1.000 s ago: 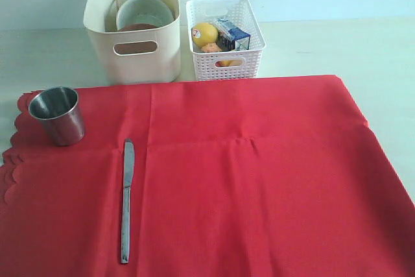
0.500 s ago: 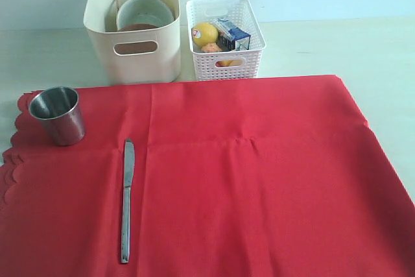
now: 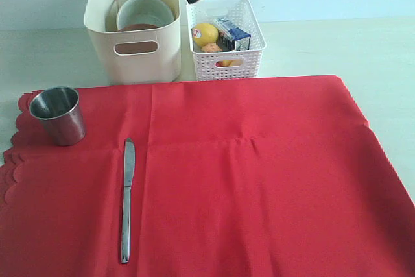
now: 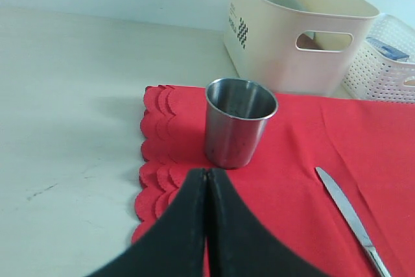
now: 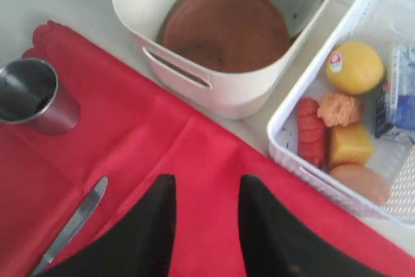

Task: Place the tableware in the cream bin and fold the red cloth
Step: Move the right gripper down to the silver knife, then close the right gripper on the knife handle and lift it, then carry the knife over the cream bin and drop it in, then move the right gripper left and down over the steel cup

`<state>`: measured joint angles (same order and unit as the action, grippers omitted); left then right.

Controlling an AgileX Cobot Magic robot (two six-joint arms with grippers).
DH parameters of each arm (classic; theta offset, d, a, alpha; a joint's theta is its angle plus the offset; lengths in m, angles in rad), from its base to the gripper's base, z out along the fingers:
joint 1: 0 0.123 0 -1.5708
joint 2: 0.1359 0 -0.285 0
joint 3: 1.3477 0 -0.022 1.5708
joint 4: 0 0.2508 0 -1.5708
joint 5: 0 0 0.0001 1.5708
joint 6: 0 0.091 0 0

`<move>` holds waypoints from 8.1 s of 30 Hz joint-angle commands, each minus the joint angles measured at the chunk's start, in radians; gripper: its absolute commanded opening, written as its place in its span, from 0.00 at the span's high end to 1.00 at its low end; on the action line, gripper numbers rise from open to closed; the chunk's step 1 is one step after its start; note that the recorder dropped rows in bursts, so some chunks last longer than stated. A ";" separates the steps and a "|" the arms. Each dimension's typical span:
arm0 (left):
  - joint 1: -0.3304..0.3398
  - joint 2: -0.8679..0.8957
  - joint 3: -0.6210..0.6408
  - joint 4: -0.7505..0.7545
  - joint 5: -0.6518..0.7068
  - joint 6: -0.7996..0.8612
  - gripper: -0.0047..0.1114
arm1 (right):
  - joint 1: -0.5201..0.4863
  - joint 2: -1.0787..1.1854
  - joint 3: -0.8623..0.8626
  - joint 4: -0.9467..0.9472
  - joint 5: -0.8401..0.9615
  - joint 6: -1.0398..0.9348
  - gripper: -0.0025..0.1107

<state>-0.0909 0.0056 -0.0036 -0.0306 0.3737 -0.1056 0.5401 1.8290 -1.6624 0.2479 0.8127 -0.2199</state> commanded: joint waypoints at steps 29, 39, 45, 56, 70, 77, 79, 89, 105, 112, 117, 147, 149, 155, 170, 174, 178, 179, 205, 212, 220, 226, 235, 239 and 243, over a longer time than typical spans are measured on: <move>0.001 -0.006 0.004 -0.007 -0.008 -0.003 0.96 | 0.450 0.136 0.379 0.062 -0.105 -0.038 0.61; 0.001 -0.006 0.004 -0.007 -0.008 -0.003 0.96 | 0.484 0.179 0.379 -0.023 -0.134 0.199 0.56; 0.001 -0.006 0.004 -0.007 -0.008 -0.003 0.96 | 0.484 0.218 0.363 -0.025 -0.126 0.300 0.56; 0.001 -0.006 0.004 -0.007 -0.008 -0.003 0.96 | 0.484 0.341 0.161 -0.147 0.018 0.432 0.56; 0.001 -0.006 0.004 -0.007 -0.008 -0.003 0.96 | 0.530 0.431 0.047 -0.235 0.118 0.520 0.59; 0.001 -0.006 0.004 -0.007 -0.008 -0.003 0.96 | 0.530 0.453 0.038 -0.289 0.133 0.536 0.70; 0.001 -0.006 0.004 -0.007 -0.008 -0.003 0.96 | 0.530 0.453 0.038 -0.313 0.139 0.536 0.79; 0.001 -0.006 0.004 -0.007 -0.008 -0.003 0.96 | 0.530 0.430 0.038 -0.440 0.224 0.536 0.98; 0.001 -0.006 0.004 -0.007 -0.008 -0.003 0.96 | 0.530 0.194 0.038 -0.641 0.336 0.536 0.98; 0.001 -0.006 0.004 -0.007 -0.008 -0.003 0.96 | 0.520 0.053 0.038 -0.759 0.178 0.536 0.98; 0.001 -0.006 0.004 -0.007 -0.008 -0.003 0.96 | 0.461 0.001 0.038 -0.780 -0.063 0.545 0.98; 0.001 -0.006 0.004 -0.007 -0.008 -0.003 0.96 | 0.143 0.443 -0.146 -0.737 -0.976 0.507 0.98; 0.001 -0.006 0.004 -0.007 -0.008 -0.003 0.96 | 0.143 0.475 -0.188 -0.737 -0.967 0.495 0.98; 0.001 -0.006 0.004 -0.007 -0.008 -0.003 0.96 | 0.143 0.557 -0.299 -0.737 -0.870 0.474 0.98; 0.001 -0.006 0.004 -0.007 -0.008 -0.003 0.96 | 0.143 0.623 -0.343 -0.725 -0.754 0.486 0.69; 0.001 -0.006 0.004 -0.007 -0.008 -0.003 0.96 | 0.143 0.607 -0.343 -0.725 -0.745 0.486 0.58; 0.001 -0.006 0.004 -0.007 -0.008 -0.003 0.96 | 0.143 0.572 -0.343 -0.725 -0.716 0.486 0.57; 0.001 -0.006 0.004 -0.007 -0.008 -0.003 0.96 | 0.145 0.559 -0.343 -0.725 -0.700 0.486 0.57; 0.001 -0.006 0.004 -0.007 -0.008 -0.003 0.96 | 0.145 0.248 -0.343 0.142 0.098 0.053 0.57; 0.001 -0.006 0.004 -0.007 -0.008 -0.003 0.96 | 0.145 0.303 -0.343 0.303 0.149 -0.033 0.57; 0.001 -0.006 0.004 -0.007 -0.008 -0.003 0.96 | 0.145 0.419 -0.343 0.347 0.103 -0.079 0.57; 0.001 -0.006 0.004 -0.007 -0.008 -0.003 0.96 | 0.205 0.456 -0.343 0.345 0.036 -0.135 0.57; 0.001 -0.006 0.004 -0.007 -0.008 -0.003 0.96 | 0.270 0.462 -0.343 0.226 -0.096 -0.091 0.57; 0.001 -0.006 0.004 -0.007 -0.008 -0.003 0.96 | 0.273 0.468 -0.343 0.184 -0.114 -0.064 0.57; 0.001 -0.006 0.004 -0.007 -0.008 -0.003 0.96 | 0.273 0.474 -0.343 0.141 -0.135 -0.032 0.57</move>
<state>-0.0909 0.0056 -0.0036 -0.0306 0.3737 -0.1056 0.8111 2.2953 -2.0034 0.4276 0.7035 -0.2796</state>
